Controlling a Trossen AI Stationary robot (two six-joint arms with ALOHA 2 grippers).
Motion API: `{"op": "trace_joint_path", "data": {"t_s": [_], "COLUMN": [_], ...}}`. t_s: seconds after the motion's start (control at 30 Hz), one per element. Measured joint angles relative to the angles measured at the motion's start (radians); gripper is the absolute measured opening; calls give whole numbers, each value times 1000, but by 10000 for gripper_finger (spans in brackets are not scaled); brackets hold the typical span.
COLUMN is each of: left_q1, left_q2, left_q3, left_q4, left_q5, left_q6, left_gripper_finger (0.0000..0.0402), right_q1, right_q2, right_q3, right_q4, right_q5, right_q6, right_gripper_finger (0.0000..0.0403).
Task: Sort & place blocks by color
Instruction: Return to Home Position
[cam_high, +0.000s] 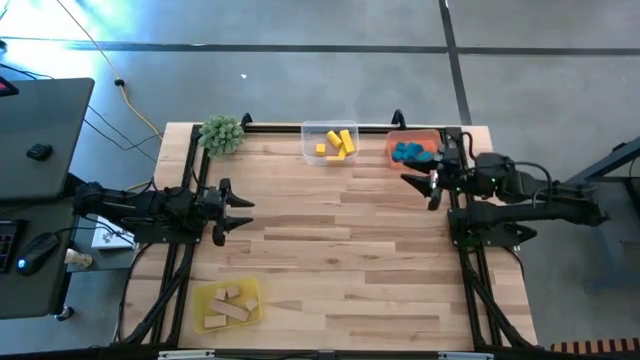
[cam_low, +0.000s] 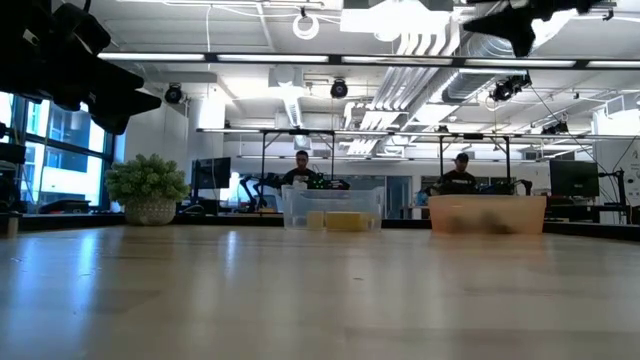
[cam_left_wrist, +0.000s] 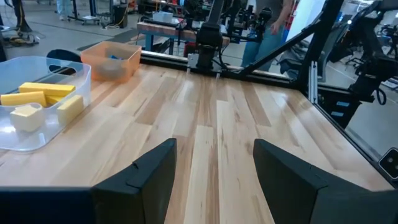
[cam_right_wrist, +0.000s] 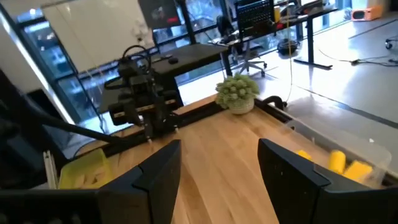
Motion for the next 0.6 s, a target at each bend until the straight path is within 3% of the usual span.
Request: {"op": "trace_joint_path", "data": {"t_s": [0.27, 0.6], "left_q1": [0, 0], "left_q2": [0, 0], "left_q3": [0, 0], "left_q4": [0, 0], "left_q5": [0, 0], "left_q6": [0, 0], "left_gripper_finger": [202, 202], "right_q1": [0, 0], "right_q2": [-231, -375], "right_q3": [-230, -388], "right_q4": [47, 56], "right_q5": [-16, -92], "right_q6": [40, 69], "right_gripper_finger": [201, 201]}}
